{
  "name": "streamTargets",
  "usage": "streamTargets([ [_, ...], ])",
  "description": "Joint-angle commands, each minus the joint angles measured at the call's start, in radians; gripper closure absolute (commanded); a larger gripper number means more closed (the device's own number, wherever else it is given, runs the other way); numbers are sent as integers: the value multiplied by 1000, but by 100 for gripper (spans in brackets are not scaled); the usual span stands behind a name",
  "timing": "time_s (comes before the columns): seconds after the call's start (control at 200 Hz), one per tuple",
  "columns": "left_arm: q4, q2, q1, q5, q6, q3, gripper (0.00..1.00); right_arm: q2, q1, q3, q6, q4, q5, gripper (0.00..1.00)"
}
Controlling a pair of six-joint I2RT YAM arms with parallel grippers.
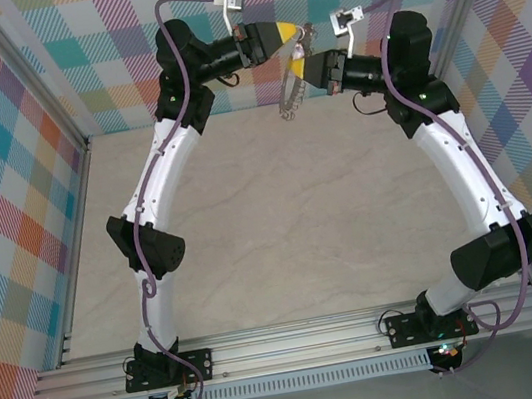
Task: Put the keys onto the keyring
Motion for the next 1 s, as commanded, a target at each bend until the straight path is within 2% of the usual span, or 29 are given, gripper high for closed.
streamTargets([
  [0.0,19,-8,-9,-3,29,30,100,-33,-1,38,-53,-94,18,100],
  [0.48,-153,-39,1,-8,198,29,100,-14,-17,135,-117,-307,64,100],
  [0.995,-180,-45,7,5,224,29,100,47,-44,277,-182,-451,54,100],
])
